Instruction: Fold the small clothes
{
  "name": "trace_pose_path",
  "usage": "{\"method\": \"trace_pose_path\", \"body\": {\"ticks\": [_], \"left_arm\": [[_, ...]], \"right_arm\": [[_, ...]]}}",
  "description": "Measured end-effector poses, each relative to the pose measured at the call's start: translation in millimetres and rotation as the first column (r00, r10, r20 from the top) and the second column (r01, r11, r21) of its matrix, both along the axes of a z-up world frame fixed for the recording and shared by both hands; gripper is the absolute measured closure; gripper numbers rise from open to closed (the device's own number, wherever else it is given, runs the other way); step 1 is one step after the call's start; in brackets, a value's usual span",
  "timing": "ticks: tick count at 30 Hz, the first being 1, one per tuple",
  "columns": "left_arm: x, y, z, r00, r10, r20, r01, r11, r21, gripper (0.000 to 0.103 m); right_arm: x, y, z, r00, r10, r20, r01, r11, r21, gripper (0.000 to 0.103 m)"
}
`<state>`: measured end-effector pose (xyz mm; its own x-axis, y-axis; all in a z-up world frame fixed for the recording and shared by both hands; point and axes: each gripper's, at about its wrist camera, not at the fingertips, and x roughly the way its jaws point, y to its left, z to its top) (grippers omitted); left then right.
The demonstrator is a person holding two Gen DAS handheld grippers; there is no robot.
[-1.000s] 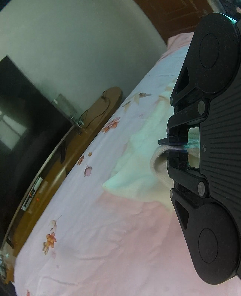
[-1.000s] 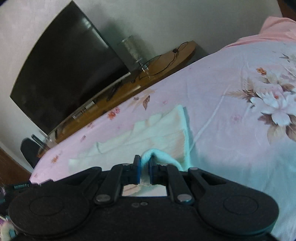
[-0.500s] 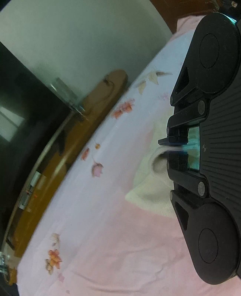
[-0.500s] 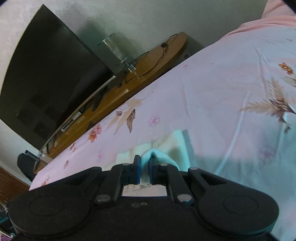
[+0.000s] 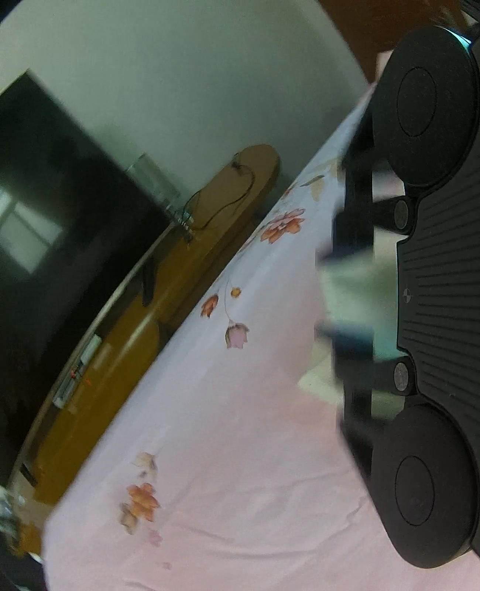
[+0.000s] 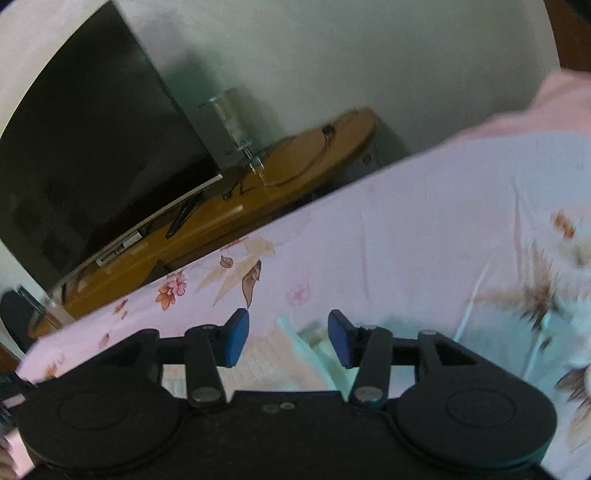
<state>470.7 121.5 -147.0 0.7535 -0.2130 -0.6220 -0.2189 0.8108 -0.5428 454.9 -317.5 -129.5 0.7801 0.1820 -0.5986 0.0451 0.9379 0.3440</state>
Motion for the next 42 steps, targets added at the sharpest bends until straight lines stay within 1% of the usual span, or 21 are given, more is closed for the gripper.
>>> {"method": "trace_pose_path", "body": {"ticks": [1,3,5,7,9,11,14,15,16,17,18,20,23,26,29,31,34,36,38,40,42], "left_arm": [[-4,-6,2,1.0,-0.016,0.015,0.016,0.999,0.042,0.02],[-5,-22,0,0.996,-0.081,0.021,0.078,0.992,0.101,0.019],[2,-36,-10,0.992,-0.128,-0.019,0.129,0.987,0.095,0.019],[9,-45,-21,0.989,-0.135,-0.053,0.141,0.983,0.116,0.02],[15,-49,-34,0.989,-0.12,-0.091,0.134,0.976,0.17,0.02],[16,-46,-41,0.989,-0.112,-0.097,0.13,0.969,0.21,0.02],[14,-48,-42,0.989,-0.101,-0.106,0.129,0.944,0.304,0.02],[14,-48,-43,0.99,-0.07,-0.119,0.107,0.933,0.344,0.02],[12,-45,-46,0.991,-0.042,-0.123,0.083,0.932,0.353,0.02],[9,-39,-46,0.994,-0.027,-0.103,0.059,0.944,0.326,0.02],[7,-37,-44,0.995,-0.015,-0.1,0.045,0.95,0.308,0.02],[3,-41,-37,0.995,-0.016,-0.096,0.045,0.95,0.308,0.02],[-11,-56,-20,0.996,-0.076,-0.042,0.085,0.952,0.295,0.02],[-24,-78,-7,0.983,-0.182,-0.014,0.178,0.939,0.294,0.019],[-20,-101,-13,0.961,-0.268,-0.072,0.277,0.918,0.285,0.019],[-22,-107,-18,0.963,-0.254,-0.091,0.269,0.914,0.302,0.019],[-25,-97,-17,0.977,-0.197,-0.078,0.212,0.91,0.357,0.019],[-27,-79,-15,0.982,-0.176,-0.074,0.19,0.93,0.316,0.019],[-26,-73,-17,0.978,-0.186,-0.091,0.205,0.934,0.293,0.019],[-24,-80,-20,0.972,-0.214,-0.097,0.234,0.926,0.296,0.019],[-23,-89,-27,0.969,-0.222,-0.108,0.246,0.906,0.344,0.019]], "right_arm": [[-2,8,1,0.999,0.035,-0.002,-0.035,0.999,-0.035,0.055],[-3,27,-4,0.995,0.094,-0.031,-0.097,0.99,-0.106,0.055],[4,45,-13,0.988,0.139,-0.059,-0.147,0.977,-0.153,0.057],[9,58,-20,0.985,0.154,-0.072,-0.165,0.968,-0.191,0.058],[14,63,-25,0.986,0.144,-0.082,-0.159,0.961,-0.226,0.058],[21,60,-34,0.986,0.125,-0.113,-0.15,0.956,-0.253,0.06],[23,49,-46,0.989,0.076,-0.126,-0.114,0.938,-0.327,0.062],[22,46,-49,0.991,0.066,-0.118,-0.103,0.936,-0.336,0.062],[22,43,-51,0.993,0.049,-0.112,-0.086,0.931,-0.354,0.061],[23,41,-53,0.994,0.02,-0.111,-0.061,0.923,-0.379,0.059],[24,36,-54,0.994,0.004,-0.113,-0.045,0.931,-0.362,0.056],[25,33,-50,0.992,-0.006,-0.127,-0.035,0.948,-0.317,0.057],[10,47,-35,0.996,0.05,-0.071,-0.07,0.944,-0.321,0.059],[-6,63,-19,0.991,0.128,-0.042,-0.135,0.948,-0.287,0.059],[-15,81,-16,0.974,0.219,-0.066,-0.228,0.951,-0.211,0.065],[-20,97,-18,0.963,0.26,-0.077,-0.271,0.939,-0.212,0.066],[-25,112,-18,0.959,0.277,-0.062,-0.283,0.92,-0.271,0.065],[-25,113,-20,0.949,0.302,-0.09,-0.315,0.908,-0.277,0.065],[-28,113,-21,0.944,0.316,-0.094,-0.329,0.916,-0.23,0.063],[-27,120,-23,0.942,0.326,-0.084,-0.337,0.916,-0.22,0.063],[-28,131,-25,0.936,0.342,-0.088,-0.353,0.909,-0.223,0.064]]}}
